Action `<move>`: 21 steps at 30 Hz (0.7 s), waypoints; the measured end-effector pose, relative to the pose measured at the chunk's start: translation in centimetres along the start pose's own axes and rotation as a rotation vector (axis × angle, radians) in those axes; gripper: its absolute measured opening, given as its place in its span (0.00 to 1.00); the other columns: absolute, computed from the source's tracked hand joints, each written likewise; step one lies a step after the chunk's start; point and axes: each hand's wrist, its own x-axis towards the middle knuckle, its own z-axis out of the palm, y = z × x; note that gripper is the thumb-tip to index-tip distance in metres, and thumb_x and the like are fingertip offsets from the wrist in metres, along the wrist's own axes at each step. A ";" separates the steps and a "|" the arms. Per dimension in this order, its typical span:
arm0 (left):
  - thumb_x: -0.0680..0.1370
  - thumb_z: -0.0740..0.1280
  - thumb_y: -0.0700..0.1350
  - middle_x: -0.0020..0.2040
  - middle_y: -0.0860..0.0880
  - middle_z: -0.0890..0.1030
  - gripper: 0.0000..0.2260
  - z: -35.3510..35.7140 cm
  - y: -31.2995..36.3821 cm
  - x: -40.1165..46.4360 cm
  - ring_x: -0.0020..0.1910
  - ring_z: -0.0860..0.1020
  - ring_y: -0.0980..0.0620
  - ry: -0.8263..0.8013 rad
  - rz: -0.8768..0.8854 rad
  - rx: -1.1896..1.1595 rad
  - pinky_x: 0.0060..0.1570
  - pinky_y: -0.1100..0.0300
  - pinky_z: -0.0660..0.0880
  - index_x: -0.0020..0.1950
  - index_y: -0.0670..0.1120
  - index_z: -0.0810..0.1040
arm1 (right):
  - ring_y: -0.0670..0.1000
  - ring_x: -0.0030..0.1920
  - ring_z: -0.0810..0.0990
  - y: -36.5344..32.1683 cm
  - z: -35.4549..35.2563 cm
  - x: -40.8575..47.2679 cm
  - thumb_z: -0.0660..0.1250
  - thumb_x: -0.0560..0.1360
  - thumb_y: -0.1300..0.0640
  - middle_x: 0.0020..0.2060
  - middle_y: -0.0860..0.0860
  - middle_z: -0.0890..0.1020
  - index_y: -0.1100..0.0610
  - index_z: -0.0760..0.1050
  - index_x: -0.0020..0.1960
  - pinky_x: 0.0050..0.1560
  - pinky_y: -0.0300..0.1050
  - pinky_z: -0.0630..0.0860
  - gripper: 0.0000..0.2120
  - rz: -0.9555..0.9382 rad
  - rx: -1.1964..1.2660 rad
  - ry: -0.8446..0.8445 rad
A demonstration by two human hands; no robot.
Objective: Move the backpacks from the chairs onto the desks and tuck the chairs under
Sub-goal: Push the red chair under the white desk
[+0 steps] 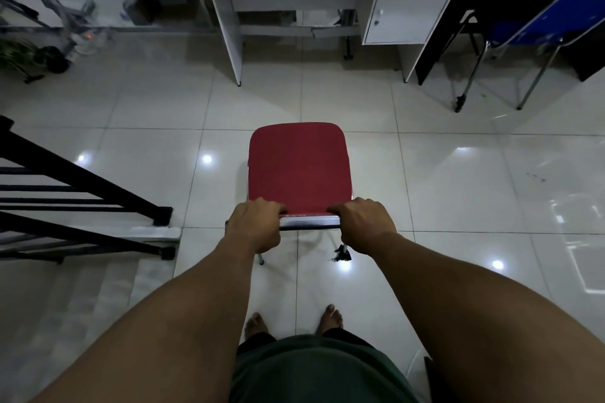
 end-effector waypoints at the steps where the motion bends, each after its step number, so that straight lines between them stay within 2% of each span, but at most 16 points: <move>1: 0.70 0.69 0.43 0.50 0.50 0.83 0.20 0.0 -0.1 0.1 0.45 0.81 0.47 -0.001 0.003 0.006 0.49 0.55 0.79 0.61 0.56 0.79 | 0.56 0.43 0.81 0.1 0.0 0.1 0.66 0.71 0.61 0.45 0.51 0.83 0.44 0.78 0.62 0.39 0.44 0.70 0.22 -0.005 -0.006 0.005; 5: 0.71 0.68 0.43 0.53 0.50 0.83 0.22 -0.2 0.0 1.2 0.49 0.81 0.46 0.007 -0.002 0.006 0.52 0.54 0.79 0.64 0.56 0.78 | 0.56 0.44 0.81 0.9 -0.4 1.3 0.66 0.71 0.61 0.45 0.50 0.84 0.44 0.78 0.62 0.40 0.44 0.71 0.22 -0.016 -0.015 0.003; 10: 0.70 0.67 0.41 0.50 0.50 0.83 0.22 -1.4 0.6 3.5 0.47 0.80 0.46 0.020 -0.025 -0.004 0.49 0.54 0.78 0.62 0.58 0.78 | 0.55 0.44 0.81 2.1 -1.2 3.4 0.68 0.70 0.61 0.44 0.49 0.83 0.43 0.78 0.61 0.39 0.43 0.71 0.23 0.008 0.002 0.021; 16: 0.68 0.68 0.41 0.49 0.50 0.83 0.23 -2.5 0.0 6.2 0.45 0.80 0.46 0.019 -0.023 0.002 0.49 0.53 0.79 0.61 0.58 0.79 | 0.53 0.36 0.74 2.9 -2.0 6.2 0.67 0.69 0.62 0.39 0.48 0.81 0.44 0.79 0.57 0.37 0.43 0.68 0.20 0.025 0.005 0.054; 21: 0.68 0.68 0.42 0.49 0.50 0.83 0.23 -3.7 -1.6 8.9 0.44 0.80 0.46 0.028 -0.038 -0.002 0.48 0.54 0.79 0.61 0.58 0.78 | 0.53 0.36 0.74 2.8 -2.9 9.0 0.68 0.69 0.62 0.38 0.48 0.80 0.43 0.79 0.58 0.36 0.43 0.67 0.20 0.028 0.012 0.068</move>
